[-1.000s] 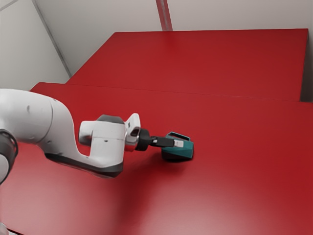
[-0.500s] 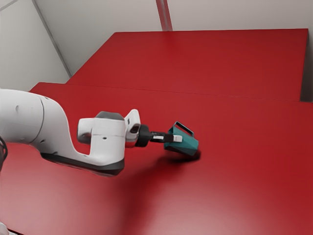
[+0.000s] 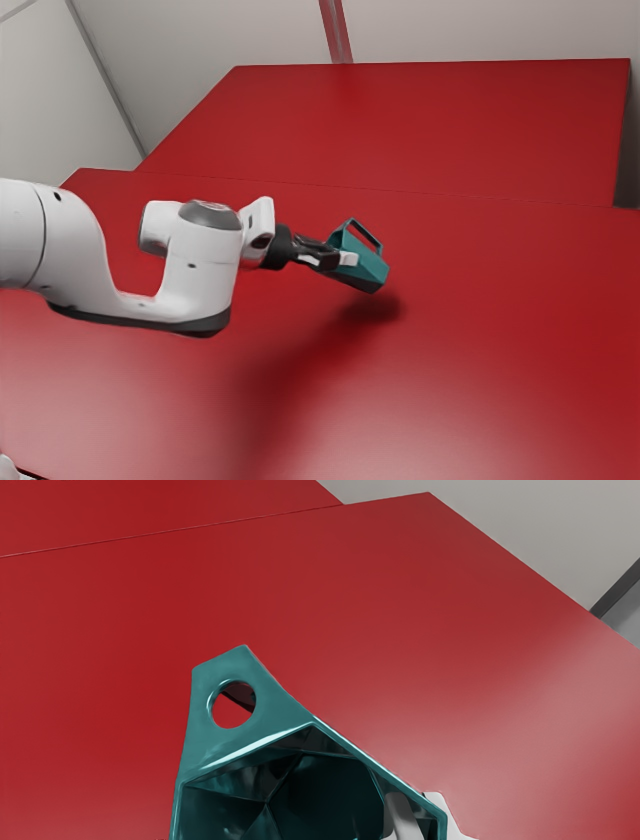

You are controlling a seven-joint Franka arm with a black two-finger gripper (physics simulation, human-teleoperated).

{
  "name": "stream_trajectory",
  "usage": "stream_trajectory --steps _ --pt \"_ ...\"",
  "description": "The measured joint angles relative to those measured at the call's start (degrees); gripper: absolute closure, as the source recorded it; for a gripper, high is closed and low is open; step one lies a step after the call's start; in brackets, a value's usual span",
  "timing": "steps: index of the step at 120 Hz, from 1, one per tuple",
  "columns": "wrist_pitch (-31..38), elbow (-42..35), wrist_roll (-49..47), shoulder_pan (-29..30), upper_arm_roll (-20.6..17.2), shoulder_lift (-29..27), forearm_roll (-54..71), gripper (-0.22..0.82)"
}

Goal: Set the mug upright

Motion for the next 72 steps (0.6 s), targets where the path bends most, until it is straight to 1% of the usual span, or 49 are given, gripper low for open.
stream_trajectory --steps 12,20,33,40,44,55,62,72 --pt "0.3 0.2 -3.1 0.3 0.2 -0.2 11.9 0.79" --pt "-0.2 0.2 -7.3 0.7 0.3 -0.9 22.7 0.79" --pt "-4.3 0.9 -17.7 1.5 0.4 -3.4 44.4 0.79" --pt "-7.4 1.1 -24.1 3.0 -0.1 -4.9 56.0 0.79" --pt "-9.1 1.5 -27.8 5.0 -1.3 -5.5 62.4 0.79" --pt "-14.2 3.2 -37.7 11.4 -7.6 -6.2 76.9 0.79" --pt "-16.8 3.6 -43.5 14.4 -11.6 -6.5 83.6 0.79" --pt "-19.4 3.8 -51.0 18.0 -15.9 -6.6 90.0 0.79"
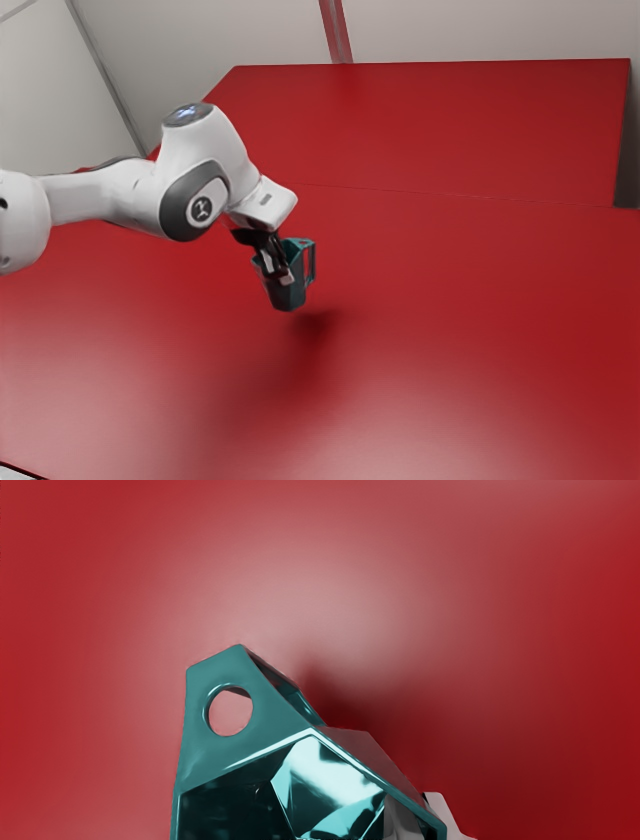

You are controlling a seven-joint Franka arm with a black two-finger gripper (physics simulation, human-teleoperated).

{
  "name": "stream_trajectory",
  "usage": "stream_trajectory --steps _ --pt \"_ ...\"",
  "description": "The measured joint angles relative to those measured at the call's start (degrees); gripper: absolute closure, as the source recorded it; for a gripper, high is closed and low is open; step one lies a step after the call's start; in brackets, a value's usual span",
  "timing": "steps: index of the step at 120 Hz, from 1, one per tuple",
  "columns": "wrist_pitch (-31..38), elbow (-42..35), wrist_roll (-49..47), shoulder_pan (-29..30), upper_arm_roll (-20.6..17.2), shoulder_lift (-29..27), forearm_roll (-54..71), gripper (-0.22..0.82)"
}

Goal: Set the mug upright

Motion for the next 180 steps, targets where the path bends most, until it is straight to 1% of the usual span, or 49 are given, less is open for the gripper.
stream_trajectory --steps 16,23,50,74,93,155,168,180 --pt "-2.2 0.0 -10.1 3.6 -4.1 0.3 5.5 0.79" --pt "-2.7 -0.2 -13.9 4.7 -5.1 0.5 6.5 0.79" --pt "-1.8 -0.5 -25.9 5.7 -5.6 3.0 8.0 0.79" --pt "-0.2 -2.4 -33.6 9.1 -5.6 3.2 8.3 0.79" --pt "0.4 -3.6 -38.1 11.0 -5.7 2.6 8.3 0.79" --pt "0.8 -3.9 -47.2 10.6 -5.8 3.0 7.6 0.78" --pt "0.7 -3.9 -48.4 10.5 -5.8 3.2 7.3 0.74" --pt "0.6 -3.9 -49.3 10.5 -5.8 3.3 7.1 0.67"
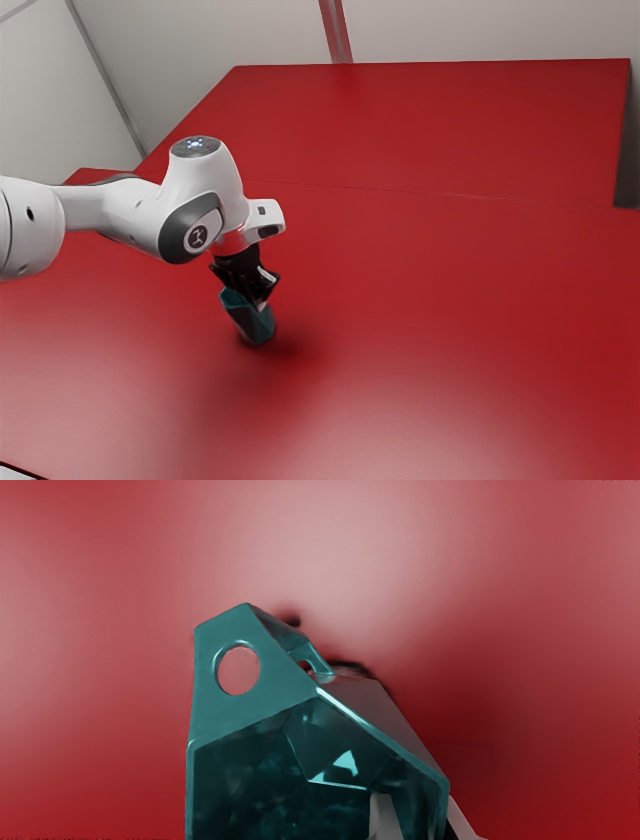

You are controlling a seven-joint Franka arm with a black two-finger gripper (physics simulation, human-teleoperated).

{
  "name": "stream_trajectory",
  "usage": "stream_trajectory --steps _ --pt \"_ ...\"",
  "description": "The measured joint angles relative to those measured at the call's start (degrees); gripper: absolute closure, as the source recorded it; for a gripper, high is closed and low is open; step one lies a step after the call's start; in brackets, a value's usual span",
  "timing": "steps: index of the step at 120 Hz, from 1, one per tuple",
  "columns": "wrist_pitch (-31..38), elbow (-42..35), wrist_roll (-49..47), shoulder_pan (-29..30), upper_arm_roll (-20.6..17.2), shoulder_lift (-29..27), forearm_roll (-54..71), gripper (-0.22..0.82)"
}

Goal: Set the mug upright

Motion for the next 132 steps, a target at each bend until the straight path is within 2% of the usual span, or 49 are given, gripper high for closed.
stream_trajectory --steps 55,68,86,114,132 --pt "-1.4 1.1 -2.8 0.0 -0.1 -1.8 -0.2 0.30" --pt "-4.3 5.6 -3.2 -0.1 0.0 -2.0 -0.3 0.19" --pt "-11.7 17.8 -2.9 0.0 0.2 0.5 -1.1 0.10" --pt "-21.5 29.9 1.2 -0.4 1.6 0.6 -3.2 0.03" --pt "-26.6 33.5 3.5 2.0 1.0 0.6 -3.5 0.02"
